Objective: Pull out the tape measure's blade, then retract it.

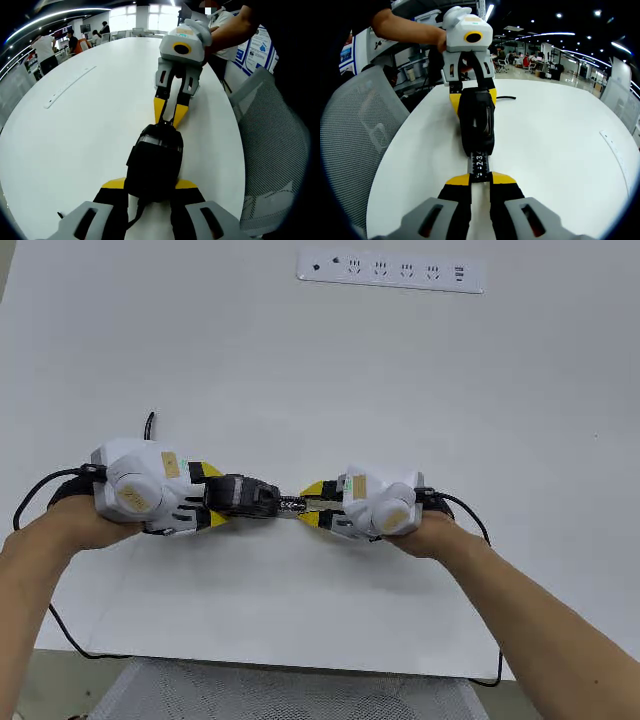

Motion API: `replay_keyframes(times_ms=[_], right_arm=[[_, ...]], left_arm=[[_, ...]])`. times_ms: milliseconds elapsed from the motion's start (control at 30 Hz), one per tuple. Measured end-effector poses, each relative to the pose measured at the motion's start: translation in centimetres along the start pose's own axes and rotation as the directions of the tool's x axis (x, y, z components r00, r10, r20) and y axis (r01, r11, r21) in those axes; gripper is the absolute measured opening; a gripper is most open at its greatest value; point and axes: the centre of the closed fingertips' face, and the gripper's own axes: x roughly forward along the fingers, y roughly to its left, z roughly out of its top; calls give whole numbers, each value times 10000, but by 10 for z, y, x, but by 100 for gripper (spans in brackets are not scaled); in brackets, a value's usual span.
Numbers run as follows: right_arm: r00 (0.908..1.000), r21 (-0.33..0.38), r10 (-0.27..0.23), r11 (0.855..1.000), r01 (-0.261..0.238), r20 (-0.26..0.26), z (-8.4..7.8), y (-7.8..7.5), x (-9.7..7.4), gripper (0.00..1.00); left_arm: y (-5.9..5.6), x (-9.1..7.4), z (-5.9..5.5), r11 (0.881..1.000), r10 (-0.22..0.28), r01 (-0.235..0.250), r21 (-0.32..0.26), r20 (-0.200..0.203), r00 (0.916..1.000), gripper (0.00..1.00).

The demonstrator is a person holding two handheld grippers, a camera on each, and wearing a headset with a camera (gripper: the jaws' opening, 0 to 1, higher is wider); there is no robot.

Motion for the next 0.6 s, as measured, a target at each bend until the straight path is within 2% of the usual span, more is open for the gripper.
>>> replay_keyframes(times_ms=[600], right_arm=[[10000, -19, 50, 10000, -50, -27, -9, 0, -9, 11]], left_arm=[[-1, 1, 0, 10000, -43, 43, -32, -38, 10000, 29]])
